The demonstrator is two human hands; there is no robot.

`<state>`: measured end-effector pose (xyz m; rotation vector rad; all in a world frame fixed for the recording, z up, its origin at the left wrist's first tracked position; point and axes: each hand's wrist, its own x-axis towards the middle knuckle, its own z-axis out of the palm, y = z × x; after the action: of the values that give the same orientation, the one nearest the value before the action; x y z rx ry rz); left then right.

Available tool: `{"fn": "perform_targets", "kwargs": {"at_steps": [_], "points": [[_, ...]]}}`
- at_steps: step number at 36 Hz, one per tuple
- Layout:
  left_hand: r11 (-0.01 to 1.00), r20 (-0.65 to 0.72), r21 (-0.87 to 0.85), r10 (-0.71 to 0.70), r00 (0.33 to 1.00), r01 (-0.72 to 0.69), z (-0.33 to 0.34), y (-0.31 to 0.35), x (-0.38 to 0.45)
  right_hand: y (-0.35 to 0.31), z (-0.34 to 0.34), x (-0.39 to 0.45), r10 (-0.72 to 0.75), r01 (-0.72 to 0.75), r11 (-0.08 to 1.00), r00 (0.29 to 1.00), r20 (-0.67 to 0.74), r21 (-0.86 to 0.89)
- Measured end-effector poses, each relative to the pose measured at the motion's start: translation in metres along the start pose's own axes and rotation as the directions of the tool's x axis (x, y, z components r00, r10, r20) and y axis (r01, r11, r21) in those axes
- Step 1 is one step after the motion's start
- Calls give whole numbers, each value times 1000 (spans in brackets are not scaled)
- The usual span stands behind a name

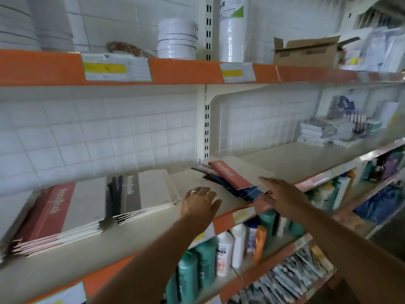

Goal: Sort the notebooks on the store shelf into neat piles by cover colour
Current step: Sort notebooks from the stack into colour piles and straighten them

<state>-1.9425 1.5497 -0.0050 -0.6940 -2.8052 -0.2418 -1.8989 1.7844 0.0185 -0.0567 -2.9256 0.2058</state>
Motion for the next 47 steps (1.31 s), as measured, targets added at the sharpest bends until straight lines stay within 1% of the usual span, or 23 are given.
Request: {"fn": "perform_targets", "kwargs": {"at_steps": [5,9,14,18,20,25,28,30,32,34,36,39,40,41,43,45,47], "points": [[997,-51,11,-76,996,77,7,7,25,12,4,41,-91,94,995,992,83,-31],[984,-89,10,-176,980,178,13,21,38,25,11,72,-176,177,984,972,155,11],[951,-115,17,-304,946,308,21,43,44,38,10,98,-313,322,947,916,249,5],[919,-149,32,-384,911,392,26,59,42,46,19,113,-382,378,923,872,307,75],[908,-166,39,-406,899,418,27,65,40,48,23,117,-412,405,910,863,292,87],[887,-205,45,-441,874,459,27,74,38,49,16,115,-516,519,854,839,176,28],[890,-264,36,-431,863,455,26,77,40,53,14,114,-547,543,837,824,149,65],[897,-325,25,-411,852,442,28,78,42,57,16,115,-568,557,823,813,127,111],[912,-416,17,-367,832,410,29,82,45,60,16,116,-584,570,809,807,91,140],[923,-504,10,-328,799,385,31,86,49,60,15,117,-603,596,795,797,35,111],[933,-527,13,-298,796,359,32,93,56,60,14,120,-610,609,790,793,-18,61],[959,-472,9,-245,847,282,37,104,72,65,14,125,-602,603,798,793,-94,-17],[966,-433,8,-229,872,257,37,109,78,66,12,126,-591,592,805,798,-116,-34],[970,-372,7,-224,901,245,38,115,84,68,11,126,-582,581,812,801,-142,-48],[967,-192,-14,-252,949,254,43,123,96,71,7,127,-562,561,825,802,-201,-69],[964,-22,-10,-265,964,265,49,129,104,75,3,126,-551,545,833,798,-243,-100],[965,68,40,-260,963,258,59,133,110,79,2,125,-550,538,834,794,-260,-122]]}}
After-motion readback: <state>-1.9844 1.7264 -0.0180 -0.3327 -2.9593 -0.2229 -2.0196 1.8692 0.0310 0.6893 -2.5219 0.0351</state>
